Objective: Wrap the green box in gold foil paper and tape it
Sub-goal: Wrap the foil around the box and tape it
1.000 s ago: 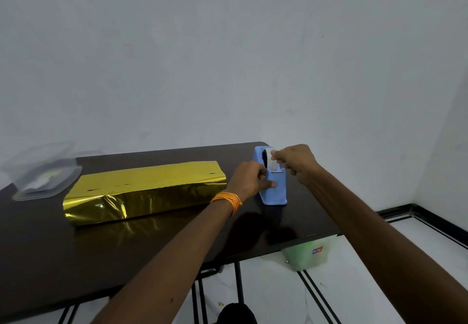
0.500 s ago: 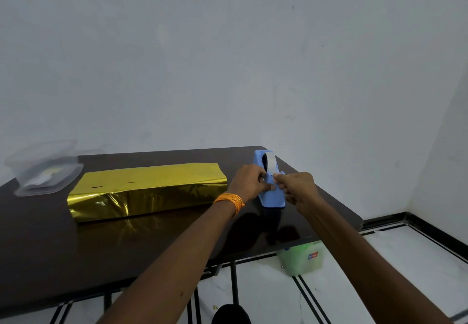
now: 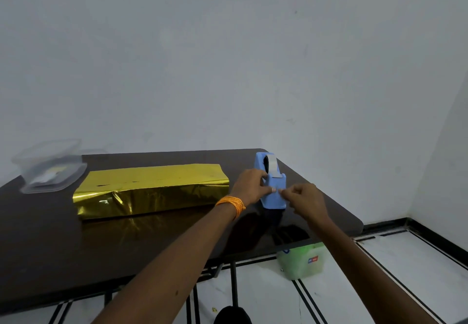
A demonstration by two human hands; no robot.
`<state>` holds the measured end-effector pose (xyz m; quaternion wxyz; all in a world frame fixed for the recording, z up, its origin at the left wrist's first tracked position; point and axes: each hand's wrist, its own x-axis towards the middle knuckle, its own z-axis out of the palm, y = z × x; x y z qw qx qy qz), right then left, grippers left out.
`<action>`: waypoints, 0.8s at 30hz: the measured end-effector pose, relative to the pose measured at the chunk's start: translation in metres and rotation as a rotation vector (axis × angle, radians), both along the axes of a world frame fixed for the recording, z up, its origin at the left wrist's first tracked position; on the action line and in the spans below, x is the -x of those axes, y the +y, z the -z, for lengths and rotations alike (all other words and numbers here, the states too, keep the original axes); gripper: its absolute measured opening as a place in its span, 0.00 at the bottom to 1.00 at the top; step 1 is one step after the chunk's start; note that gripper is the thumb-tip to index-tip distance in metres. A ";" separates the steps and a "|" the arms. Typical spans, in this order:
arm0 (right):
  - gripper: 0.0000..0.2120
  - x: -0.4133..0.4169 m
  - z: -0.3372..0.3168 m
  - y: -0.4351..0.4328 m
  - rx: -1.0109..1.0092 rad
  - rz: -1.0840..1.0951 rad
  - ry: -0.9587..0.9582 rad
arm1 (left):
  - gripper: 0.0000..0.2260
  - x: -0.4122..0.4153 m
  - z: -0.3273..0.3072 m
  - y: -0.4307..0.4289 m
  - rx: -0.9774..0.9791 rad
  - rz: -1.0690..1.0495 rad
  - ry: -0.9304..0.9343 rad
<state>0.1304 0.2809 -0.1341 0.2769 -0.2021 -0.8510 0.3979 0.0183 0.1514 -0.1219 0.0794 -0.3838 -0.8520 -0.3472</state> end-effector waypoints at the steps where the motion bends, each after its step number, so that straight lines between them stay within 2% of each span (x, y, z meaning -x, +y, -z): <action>1: 0.14 -0.003 -0.006 -0.004 -0.002 -0.009 0.028 | 0.21 -0.002 -0.002 -0.003 0.014 0.006 0.011; 4: 0.07 -0.003 -0.031 -0.021 0.017 -0.080 0.105 | 0.16 -0.002 -0.014 -0.029 -0.045 -0.029 0.078; 9: 0.05 0.013 -0.067 -0.066 0.117 -0.339 0.138 | 0.10 0.020 -0.048 -0.106 -0.225 -0.192 0.101; 13: 0.03 0.047 -0.086 -0.111 0.083 -0.603 0.017 | 0.06 0.046 -0.065 -0.191 -0.244 -0.332 0.067; 15: 0.10 0.066 -0.092 -0.128 -0.001 -0.695 -0.072 | 0.06 0.057 -0.064 -0.225 -0.245 -0.381 0.038; 18: 0.28 0.088 -0.095 -0.154 -0.074 -0.838 -0.176 | 0.05 0.070 -0.053 -0.256 -0.190 -0.411 -0.034; 24: 0.28 0.122 -0.093 -0.186 -0.131 -0.911 -0.185 | 0.06 0.074 -0.040 -0.276 -0.049 -0.375 -0.105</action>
